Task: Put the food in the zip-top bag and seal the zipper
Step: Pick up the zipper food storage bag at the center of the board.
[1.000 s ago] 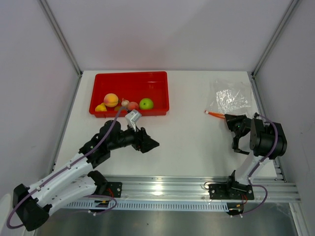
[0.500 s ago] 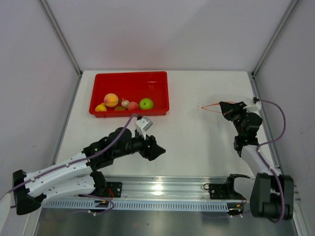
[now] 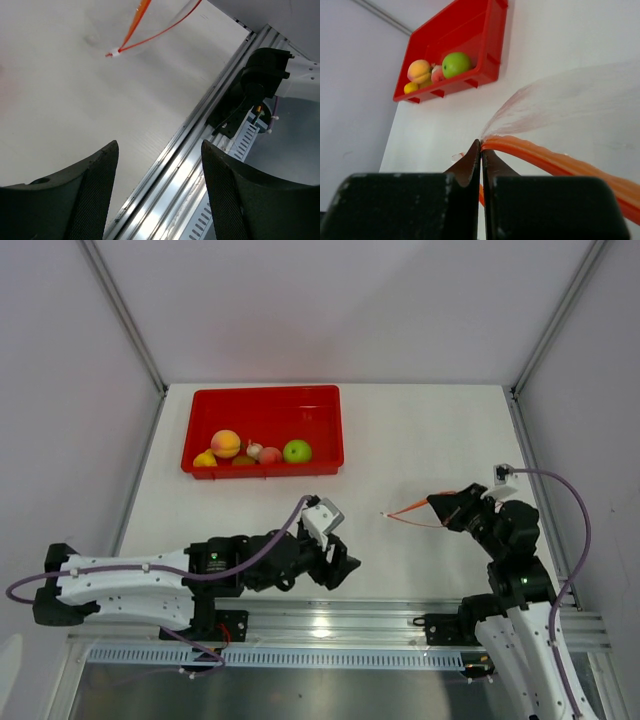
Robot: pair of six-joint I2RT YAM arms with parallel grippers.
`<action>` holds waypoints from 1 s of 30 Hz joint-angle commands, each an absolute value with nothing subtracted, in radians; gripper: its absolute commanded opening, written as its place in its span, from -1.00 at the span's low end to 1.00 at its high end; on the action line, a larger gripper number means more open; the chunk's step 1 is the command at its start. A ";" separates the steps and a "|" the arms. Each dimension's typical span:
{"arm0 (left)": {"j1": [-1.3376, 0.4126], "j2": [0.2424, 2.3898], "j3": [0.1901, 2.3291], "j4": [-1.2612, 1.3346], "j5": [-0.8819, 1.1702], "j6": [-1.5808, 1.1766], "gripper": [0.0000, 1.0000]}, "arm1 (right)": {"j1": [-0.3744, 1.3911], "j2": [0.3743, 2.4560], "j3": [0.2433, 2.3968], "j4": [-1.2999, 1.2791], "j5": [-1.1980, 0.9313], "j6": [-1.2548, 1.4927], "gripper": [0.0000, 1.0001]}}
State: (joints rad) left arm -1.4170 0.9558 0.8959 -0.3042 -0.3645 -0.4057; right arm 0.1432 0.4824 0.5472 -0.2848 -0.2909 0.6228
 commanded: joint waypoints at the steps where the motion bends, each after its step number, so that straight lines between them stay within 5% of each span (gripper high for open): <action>1: -1.511 1.023 0.975 -0.305 -0.547 -0.359 0.40 | 0.167 0.402 0.603 -0.523 -0.331 0.594 -1.00; 10: -1.560 1.195 1.094 -0.195 -0.637 -0.167 0.46 | 0.176 0.288 0.572 -0.561 -0.466 0.701 -1.00; 30: -1.448 1.385 1.187 -0.078 -0.388 -0.063 0.33 | 0.181 0.330 0.637 -0.551 -0.563 0.808 -1.00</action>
